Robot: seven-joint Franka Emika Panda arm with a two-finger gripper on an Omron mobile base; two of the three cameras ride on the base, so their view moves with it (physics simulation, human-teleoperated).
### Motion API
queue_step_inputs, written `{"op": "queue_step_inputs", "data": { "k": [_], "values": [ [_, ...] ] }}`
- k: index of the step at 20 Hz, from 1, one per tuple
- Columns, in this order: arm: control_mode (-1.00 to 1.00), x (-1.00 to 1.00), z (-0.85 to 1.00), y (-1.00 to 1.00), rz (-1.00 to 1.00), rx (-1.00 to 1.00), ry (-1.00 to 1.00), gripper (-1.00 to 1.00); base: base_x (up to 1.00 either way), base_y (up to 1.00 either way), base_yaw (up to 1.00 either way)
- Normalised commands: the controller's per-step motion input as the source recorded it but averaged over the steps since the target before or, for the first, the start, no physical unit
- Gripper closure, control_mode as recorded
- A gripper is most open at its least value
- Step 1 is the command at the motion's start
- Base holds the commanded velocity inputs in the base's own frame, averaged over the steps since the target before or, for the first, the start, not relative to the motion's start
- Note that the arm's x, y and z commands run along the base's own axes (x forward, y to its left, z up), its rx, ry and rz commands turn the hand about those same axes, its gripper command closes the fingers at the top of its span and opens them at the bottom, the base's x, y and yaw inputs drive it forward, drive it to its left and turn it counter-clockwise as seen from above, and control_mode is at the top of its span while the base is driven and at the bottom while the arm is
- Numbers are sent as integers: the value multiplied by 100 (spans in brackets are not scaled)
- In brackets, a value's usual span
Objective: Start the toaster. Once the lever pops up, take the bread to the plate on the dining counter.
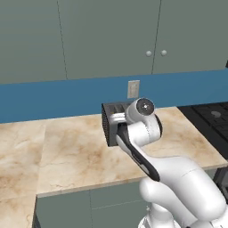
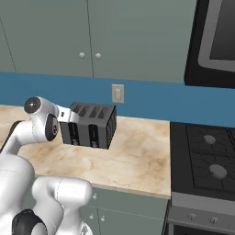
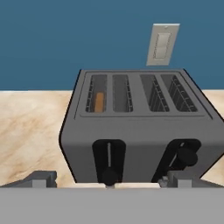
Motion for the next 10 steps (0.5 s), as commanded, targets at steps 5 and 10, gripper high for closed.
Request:
{"op": "queue_step_inputs", "data": {
  "k": [5, 10],
  "values": [
    [-100, 16, 7, 11, 0, 0, -1, -100, 0, 0, 0],
    [-100, 15, 12, 19, 0, 0, -1, -100, 0, 0, 0]
  ]
}}
